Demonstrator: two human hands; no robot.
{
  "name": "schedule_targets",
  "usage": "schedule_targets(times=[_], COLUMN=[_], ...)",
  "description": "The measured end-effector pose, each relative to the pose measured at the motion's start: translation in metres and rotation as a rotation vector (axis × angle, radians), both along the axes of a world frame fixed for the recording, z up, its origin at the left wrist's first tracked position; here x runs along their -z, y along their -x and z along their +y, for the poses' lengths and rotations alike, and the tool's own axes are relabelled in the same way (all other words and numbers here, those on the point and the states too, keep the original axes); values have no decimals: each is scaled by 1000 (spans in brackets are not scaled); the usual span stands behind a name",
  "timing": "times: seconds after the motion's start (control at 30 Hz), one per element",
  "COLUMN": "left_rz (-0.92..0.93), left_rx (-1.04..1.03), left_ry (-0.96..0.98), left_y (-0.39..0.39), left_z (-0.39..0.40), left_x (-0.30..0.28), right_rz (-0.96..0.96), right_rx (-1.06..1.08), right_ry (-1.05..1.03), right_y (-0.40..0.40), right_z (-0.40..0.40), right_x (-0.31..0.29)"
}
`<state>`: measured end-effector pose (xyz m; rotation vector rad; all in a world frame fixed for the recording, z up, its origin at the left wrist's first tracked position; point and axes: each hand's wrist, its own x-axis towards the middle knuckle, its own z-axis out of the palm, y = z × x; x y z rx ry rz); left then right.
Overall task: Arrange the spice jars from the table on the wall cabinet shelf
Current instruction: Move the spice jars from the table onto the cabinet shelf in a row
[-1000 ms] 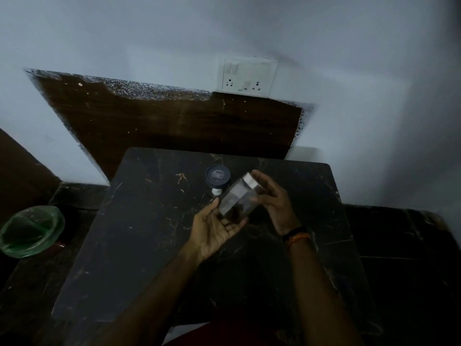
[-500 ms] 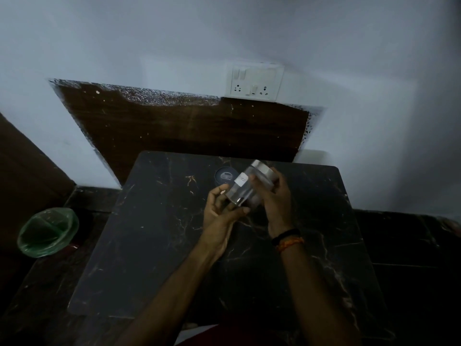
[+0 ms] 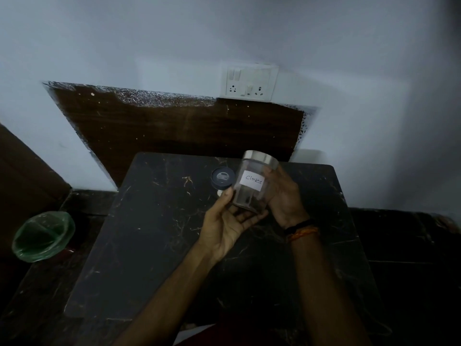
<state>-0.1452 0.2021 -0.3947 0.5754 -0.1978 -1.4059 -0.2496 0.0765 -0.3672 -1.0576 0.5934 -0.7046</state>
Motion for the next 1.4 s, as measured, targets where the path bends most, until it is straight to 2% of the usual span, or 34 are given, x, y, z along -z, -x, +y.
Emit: schedule_targets(times=[0.23, 0.7, 0.87, 1.1, 1.4], left_rz=[-66, -24, -39, -105, -258], left_rx=[-7, -14, -33, -15, 15], left_ry=[29, 31, 52, 139, 420], left_y=[6, 9, 7, 1, -13], left_z=[3, 8, 0, -32, -104], left_x=[5, 12, 8, -28, -132], right_rz=[106, 167, 237, 302, 146], right_rx=[24, 0, -2, 56, 195], right_ry=[-3, 66, 161, 308, 495], right_y=[-2, 2, 8, 12, 23], right_z=[1, 7, 0, -19, -45], right_x=[-4, -16, -32, -88, -197])
